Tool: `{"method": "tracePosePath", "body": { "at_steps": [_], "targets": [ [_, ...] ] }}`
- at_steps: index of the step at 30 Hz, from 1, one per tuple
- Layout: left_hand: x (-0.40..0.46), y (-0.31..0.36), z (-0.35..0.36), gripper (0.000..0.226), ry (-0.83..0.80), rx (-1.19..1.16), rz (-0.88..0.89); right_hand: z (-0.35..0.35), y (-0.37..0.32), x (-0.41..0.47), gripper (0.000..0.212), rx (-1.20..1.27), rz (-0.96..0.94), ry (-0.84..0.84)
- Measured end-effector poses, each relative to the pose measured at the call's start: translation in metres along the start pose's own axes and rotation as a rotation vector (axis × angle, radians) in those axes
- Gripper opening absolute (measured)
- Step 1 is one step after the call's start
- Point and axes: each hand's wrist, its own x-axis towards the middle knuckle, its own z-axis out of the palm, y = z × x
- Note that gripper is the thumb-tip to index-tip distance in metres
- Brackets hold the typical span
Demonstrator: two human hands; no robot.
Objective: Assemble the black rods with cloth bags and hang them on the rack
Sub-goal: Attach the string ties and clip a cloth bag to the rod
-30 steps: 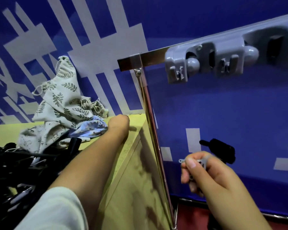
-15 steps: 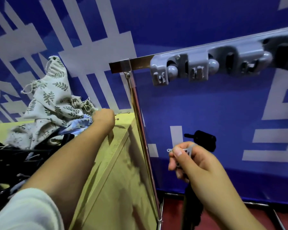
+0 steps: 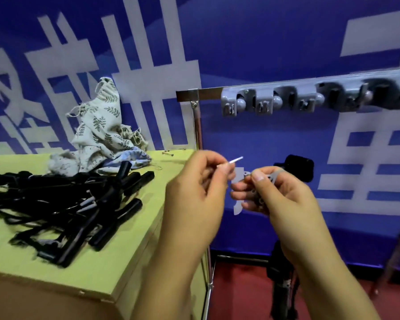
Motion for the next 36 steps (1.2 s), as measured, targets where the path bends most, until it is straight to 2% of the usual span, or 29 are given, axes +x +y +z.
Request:
{"method": "tracePosePath", "body": {
  "at_steps": [4, 11, 22, 27, 32, 36],
  "targets": [
    [-0.023, 0.008, -0.007, 0.012, 0.012, -0.015, 0.032, 0.0, -0.012, -0.022, 0.02, -0.114, -0.078, -0.014],
    [-0.032, 0.03, -0.016, 0.012, -0.04, 0.134, 0.171, 0.002, -0.022, -0.034, 0.018, -0.21, -0.169, 0.002],
    [-0.034, 0.038, -0.023, 0.013, -0.056, 0.194, 0.195, 0.005, -0.024, -0.037, 0.016, -0.228, -0.178, -0.005],
    [-0.032, 0.039, -0.024, 0.009, -0.024, 0.313, 0.239, 0.005, -0.025, -0.035, 0.015, -0.333, -0.243, -0.041],
    [-0.029, 0.039, -0.022, 0.012, -0.095, 0.461, 0.331, 0.004, -0.027, -0.032, 0.019, -0.414, -0.289, -0.113],
    [-0.028, 0.039, -0.021, 0.021, -0.086, 0.28, 0.27, 0.0, -0.031, -0.028, 0.016, -0.302, -0.229, -0.124]
  ]
}}
